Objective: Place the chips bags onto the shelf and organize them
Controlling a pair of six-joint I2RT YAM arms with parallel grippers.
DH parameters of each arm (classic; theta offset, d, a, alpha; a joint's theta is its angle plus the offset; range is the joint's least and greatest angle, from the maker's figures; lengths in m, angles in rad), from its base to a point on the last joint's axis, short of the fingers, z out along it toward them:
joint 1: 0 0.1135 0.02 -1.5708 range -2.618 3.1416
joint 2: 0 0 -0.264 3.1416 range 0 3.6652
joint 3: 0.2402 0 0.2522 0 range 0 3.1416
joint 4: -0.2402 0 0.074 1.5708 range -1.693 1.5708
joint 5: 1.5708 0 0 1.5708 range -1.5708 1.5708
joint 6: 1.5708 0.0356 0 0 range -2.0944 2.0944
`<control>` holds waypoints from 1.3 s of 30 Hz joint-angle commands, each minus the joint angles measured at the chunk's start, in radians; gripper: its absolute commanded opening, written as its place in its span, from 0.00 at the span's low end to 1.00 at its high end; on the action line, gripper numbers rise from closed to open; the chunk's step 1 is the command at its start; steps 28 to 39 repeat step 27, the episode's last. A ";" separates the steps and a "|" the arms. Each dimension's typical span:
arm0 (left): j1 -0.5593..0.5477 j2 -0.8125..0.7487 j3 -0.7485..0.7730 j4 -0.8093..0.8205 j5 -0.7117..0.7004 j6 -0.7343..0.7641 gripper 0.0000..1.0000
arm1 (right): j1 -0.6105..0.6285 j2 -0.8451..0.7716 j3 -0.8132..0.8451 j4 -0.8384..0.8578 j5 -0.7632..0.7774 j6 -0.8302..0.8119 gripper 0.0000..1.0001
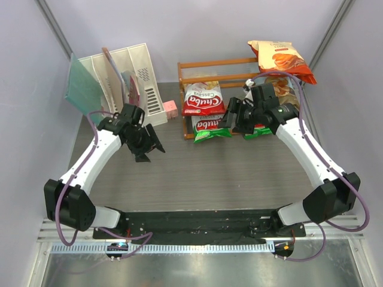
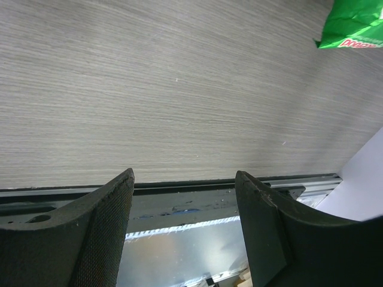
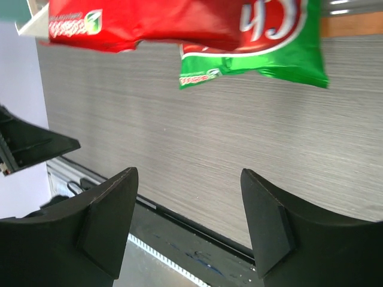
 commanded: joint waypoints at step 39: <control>-0.002 -0.041 -0.028 0.068 -0.002 -0.011 0.67 | 0.045 -0.012 0.106 0.024 0.096 0.022 0.70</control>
